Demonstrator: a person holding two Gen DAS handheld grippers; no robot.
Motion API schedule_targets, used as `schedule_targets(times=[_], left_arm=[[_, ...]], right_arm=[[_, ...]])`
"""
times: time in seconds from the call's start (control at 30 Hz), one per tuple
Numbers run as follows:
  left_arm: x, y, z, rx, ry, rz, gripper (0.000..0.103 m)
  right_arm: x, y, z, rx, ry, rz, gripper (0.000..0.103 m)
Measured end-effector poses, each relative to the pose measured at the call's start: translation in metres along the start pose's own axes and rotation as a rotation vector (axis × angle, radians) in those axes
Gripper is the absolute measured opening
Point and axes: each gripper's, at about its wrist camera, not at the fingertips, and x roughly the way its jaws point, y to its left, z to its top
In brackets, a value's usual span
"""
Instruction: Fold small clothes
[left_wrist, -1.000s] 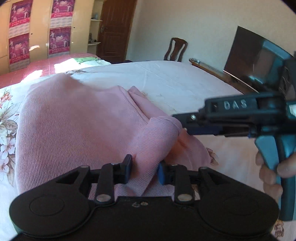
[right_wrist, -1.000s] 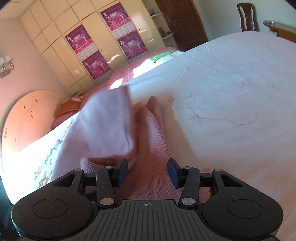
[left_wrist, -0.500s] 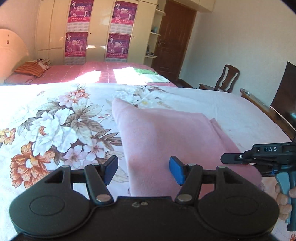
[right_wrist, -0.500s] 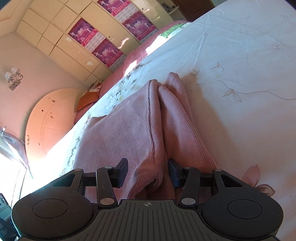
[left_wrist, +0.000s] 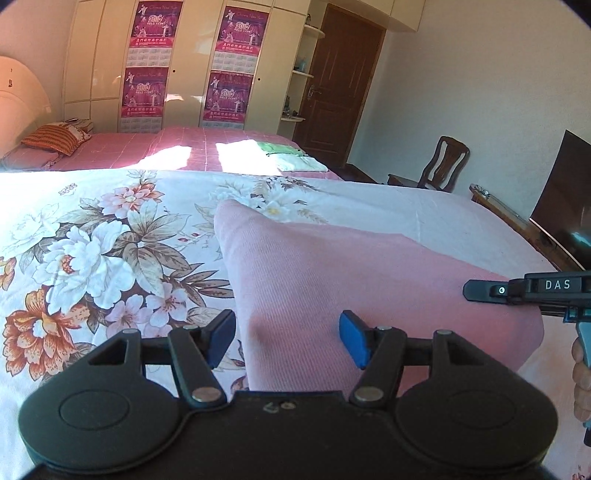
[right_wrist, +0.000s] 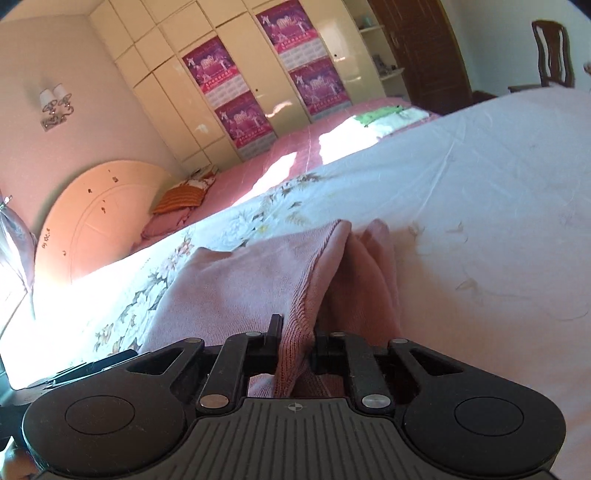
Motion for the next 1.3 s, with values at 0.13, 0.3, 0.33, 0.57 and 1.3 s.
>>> schedule_targets(times=[0.13,0.3,0.33,0.57,1.3], left_arm=[[0.014,-0.008,-0.012,-0.018,0.076,-0.032,0.064],[0.025,-0.005,-0.026,-0.082,0.12,-0.043,0.066],[0.024,-0.005,-0.024,-0.079,0.126,-0.045,0.066],[0.006,0.001,0.005,-0.071,0.048,-0.058,0.063],[0.084,-0.01,0.05,0.031,0.071,-0.011,0.063]], right_arm=[[0.003,-0.011,-0.02,-0.032,0.066,-0.1,0.013],[0.011,-0.014,-0.034,-0.007,0.101,-0.133,0.019],[0.006,-0.014,-0.031,0.009,0.094,-0.125,0.03],[0.003,-0.001,0.012,-0.015,-0.009,-0.144,0.044],[0.115,-0.007,0.031,-0.168,0.041,-0.221,0.044]])
